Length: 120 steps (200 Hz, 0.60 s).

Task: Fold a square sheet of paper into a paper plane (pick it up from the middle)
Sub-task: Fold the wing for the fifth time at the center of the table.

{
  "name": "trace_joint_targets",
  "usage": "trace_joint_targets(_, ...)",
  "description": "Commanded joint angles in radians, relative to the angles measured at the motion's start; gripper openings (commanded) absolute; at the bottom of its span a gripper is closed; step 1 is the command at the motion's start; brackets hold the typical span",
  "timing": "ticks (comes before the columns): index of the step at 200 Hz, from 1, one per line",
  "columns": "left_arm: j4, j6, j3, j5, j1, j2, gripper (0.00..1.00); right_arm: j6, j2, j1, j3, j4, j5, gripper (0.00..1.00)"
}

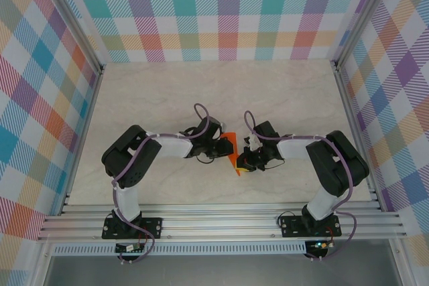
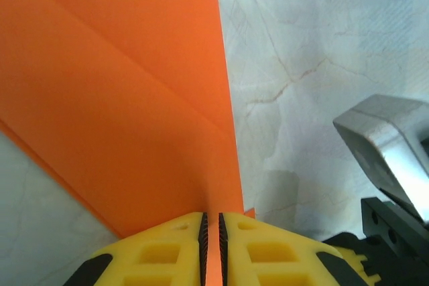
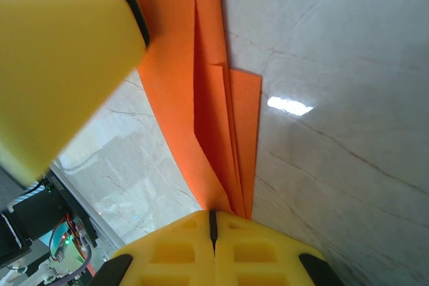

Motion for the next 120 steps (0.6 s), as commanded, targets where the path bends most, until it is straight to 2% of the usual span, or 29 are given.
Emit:
trace_joint_targets(1,-0.038,0.053,0.022,-0.055,0.027,0.008,0.16,-0.029,0.064,0.01,-0.055,-0.098,0.118,0.04)
trace_joint_targets(120,-0.033,0.083,0.101,0.002,0.146,0.09,0.16,-0.053,0.044,0.01,-0.072,-0.097,0.102,0.04)
